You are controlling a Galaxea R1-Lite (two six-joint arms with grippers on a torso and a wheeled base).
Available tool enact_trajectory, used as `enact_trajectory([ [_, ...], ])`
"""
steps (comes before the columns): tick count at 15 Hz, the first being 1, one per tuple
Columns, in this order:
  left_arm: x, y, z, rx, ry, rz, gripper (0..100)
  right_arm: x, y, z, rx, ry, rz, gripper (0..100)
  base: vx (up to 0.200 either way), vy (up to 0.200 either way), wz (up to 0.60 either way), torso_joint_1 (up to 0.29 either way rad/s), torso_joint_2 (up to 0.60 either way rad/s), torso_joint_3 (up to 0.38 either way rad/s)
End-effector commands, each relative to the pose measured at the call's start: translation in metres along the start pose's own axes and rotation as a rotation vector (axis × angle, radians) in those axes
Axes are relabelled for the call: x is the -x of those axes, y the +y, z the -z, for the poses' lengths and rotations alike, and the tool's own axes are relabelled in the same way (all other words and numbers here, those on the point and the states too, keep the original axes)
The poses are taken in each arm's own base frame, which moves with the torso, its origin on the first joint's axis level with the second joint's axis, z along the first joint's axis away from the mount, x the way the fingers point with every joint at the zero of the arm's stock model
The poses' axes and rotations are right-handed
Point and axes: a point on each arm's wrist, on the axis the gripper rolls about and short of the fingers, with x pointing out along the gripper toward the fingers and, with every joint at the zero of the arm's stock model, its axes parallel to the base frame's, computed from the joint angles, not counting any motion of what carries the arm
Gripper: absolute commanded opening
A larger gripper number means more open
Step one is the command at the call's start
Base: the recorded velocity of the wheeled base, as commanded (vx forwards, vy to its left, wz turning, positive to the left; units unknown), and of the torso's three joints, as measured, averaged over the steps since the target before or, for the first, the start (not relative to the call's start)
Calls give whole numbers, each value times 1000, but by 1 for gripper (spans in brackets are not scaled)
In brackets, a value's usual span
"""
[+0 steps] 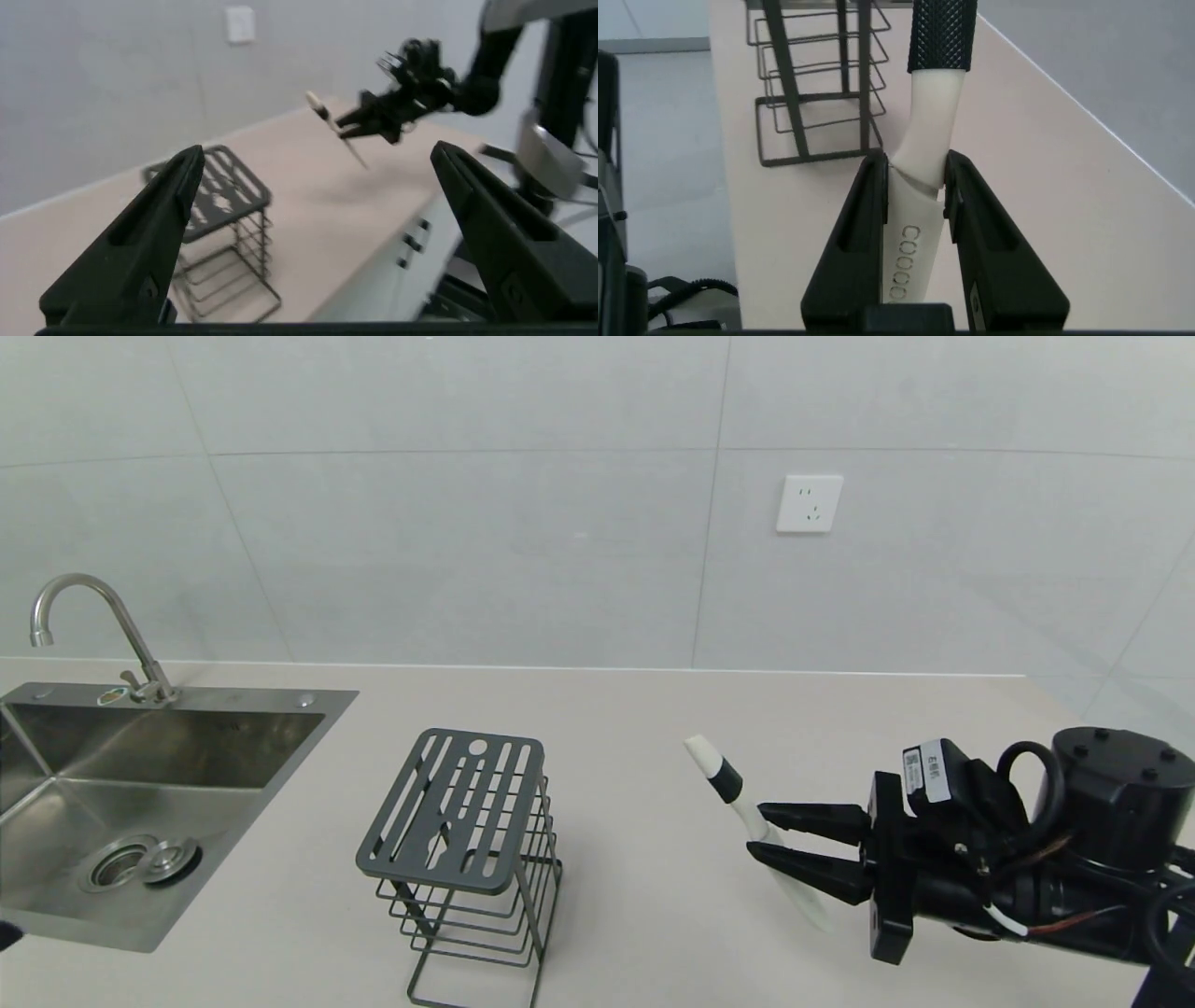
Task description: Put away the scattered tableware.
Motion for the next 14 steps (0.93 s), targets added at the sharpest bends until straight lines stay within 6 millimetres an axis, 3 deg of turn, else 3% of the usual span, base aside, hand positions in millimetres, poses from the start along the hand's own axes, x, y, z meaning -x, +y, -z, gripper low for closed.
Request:
enact_trajectory([
  [1,-19,22,-1,122,93,70,100,-6,7,-6,14,-19,-40,0,0,0,0,0,0,0],
  [2,-23,25,-3,139,106,92,100,-7,9,-6,14,-21,-49,0,0,0,0,0,0,0],
  [7,-87,58,-13,193,132,318,100,-12,12,-19,7,-102,-70,0,0,0,0,0,0,0],
  [11,-120,76,-1,215,160,265,100,-15,9,-25,29,-136,-63,0,0,0,0,0,0,0],
  [14,-153,71,4,217,161,265,100,-23,13,-34,14,-167,-98,0,0,0,0,0,0,0],
])
